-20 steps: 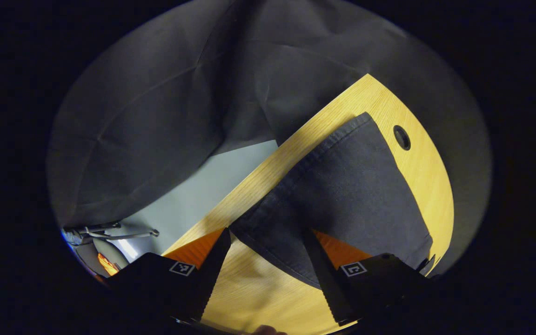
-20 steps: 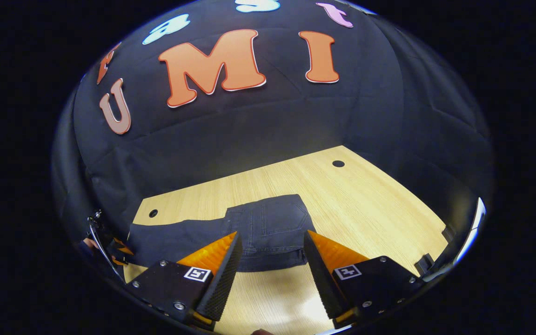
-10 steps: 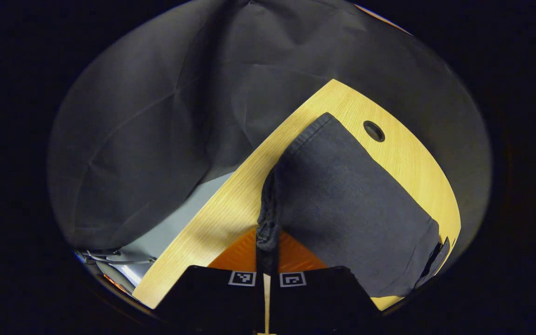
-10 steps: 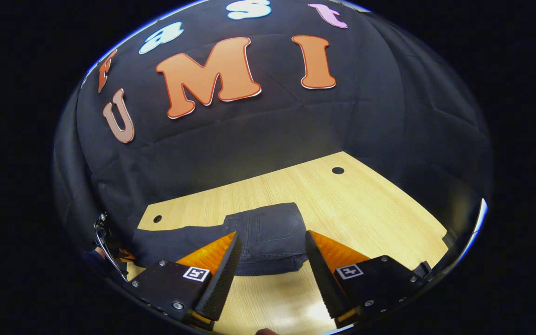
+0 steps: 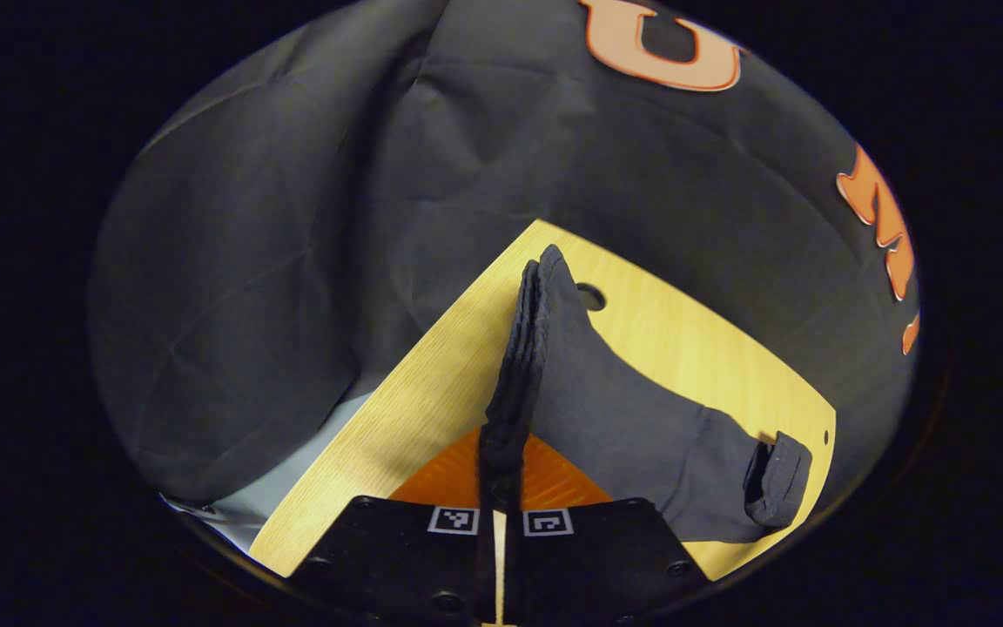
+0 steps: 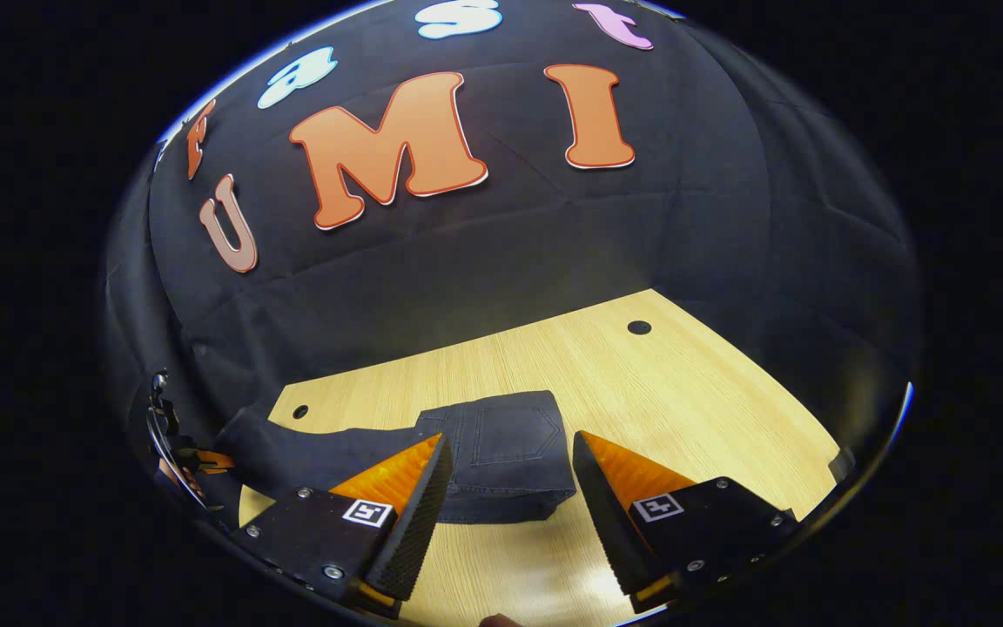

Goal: Grasp the waist and the cuffs of the jeans and fold them to make the two legs overlap; first hold the waist and fold one-third of the jeans toward the cuffs, then hold the cuffs and fold the remaining one-third in the same direction to finish folding.

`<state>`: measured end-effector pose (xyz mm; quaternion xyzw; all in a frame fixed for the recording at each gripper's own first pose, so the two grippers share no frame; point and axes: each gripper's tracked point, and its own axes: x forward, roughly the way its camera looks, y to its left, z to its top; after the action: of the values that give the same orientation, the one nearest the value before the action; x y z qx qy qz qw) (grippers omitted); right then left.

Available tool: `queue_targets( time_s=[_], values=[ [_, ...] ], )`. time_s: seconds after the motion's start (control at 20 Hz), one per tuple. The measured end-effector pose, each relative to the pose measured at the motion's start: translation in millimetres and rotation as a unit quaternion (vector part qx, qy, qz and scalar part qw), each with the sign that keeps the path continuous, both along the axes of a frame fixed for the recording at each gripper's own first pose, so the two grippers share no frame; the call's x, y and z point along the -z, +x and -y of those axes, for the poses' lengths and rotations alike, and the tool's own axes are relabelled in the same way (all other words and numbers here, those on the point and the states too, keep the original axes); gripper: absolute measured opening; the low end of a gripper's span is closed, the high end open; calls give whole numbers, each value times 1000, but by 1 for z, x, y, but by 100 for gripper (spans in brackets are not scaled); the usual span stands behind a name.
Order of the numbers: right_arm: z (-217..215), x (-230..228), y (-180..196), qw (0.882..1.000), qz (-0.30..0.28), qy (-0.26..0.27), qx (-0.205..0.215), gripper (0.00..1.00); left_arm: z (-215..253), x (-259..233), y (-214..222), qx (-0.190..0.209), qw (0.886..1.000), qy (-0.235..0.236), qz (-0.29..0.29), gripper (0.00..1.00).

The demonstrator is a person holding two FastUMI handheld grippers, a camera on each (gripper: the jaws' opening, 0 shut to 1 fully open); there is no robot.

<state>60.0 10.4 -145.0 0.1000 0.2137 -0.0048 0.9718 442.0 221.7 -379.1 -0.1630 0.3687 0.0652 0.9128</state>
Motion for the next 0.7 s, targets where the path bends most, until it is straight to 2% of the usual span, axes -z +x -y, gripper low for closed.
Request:
queue_targets(
  time_s=[0.4,0.7],
  values=[
    [1,-5,14,999,14,-2,-32,87,29,-92,-25,65,993,31,88,4],
    [10,-8,21,999,21,-2,-50,93,94,-149,-38,111,985,20,133,4]
  ],
)
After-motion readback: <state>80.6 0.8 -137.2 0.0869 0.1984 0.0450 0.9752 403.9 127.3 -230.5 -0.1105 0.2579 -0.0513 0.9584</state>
